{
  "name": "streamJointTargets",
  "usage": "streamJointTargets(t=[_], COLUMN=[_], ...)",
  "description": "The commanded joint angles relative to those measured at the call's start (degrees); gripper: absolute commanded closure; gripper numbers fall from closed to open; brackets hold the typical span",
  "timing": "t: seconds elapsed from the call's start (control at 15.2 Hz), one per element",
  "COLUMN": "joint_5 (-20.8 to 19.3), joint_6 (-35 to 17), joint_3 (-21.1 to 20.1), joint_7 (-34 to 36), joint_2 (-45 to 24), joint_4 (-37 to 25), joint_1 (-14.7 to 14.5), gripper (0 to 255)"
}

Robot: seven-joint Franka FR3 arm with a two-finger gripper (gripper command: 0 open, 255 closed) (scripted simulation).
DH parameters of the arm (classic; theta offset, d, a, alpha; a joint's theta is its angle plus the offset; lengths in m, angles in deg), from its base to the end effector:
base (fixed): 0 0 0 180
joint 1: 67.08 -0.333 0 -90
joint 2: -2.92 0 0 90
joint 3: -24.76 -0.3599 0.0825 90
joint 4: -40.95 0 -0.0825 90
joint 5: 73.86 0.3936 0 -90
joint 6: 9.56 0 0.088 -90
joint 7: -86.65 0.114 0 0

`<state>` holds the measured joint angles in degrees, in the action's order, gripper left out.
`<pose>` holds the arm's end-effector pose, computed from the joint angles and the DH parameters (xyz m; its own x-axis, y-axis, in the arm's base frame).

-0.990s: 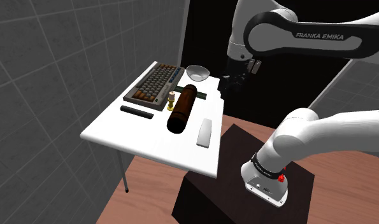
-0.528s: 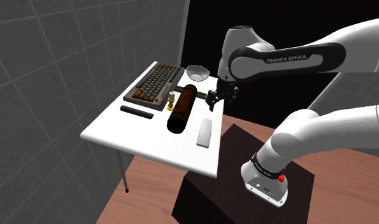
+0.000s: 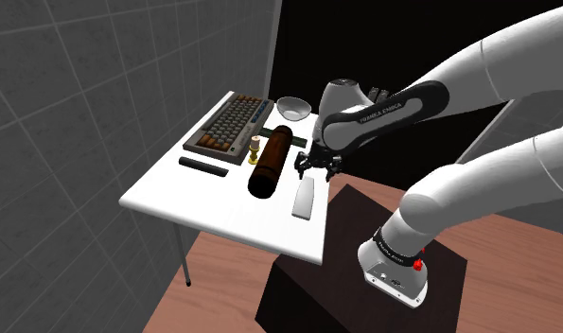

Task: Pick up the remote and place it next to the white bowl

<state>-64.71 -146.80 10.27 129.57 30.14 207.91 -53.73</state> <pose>0.3090 -0.0014 0.3219 0.6368 -0.7705 -0.0272 -0.7694 -0.6374 0.0424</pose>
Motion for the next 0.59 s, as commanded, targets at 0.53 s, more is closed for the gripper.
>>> streamJointTargets(t=[0.53], joint_5=[-1.8], joint_6=[-24.0], joint_3=[-3.9], joint_7=[12.5], joint_2=[-20.3], joint_4=[1.6], joint_1=[5.7], gripper=[0])
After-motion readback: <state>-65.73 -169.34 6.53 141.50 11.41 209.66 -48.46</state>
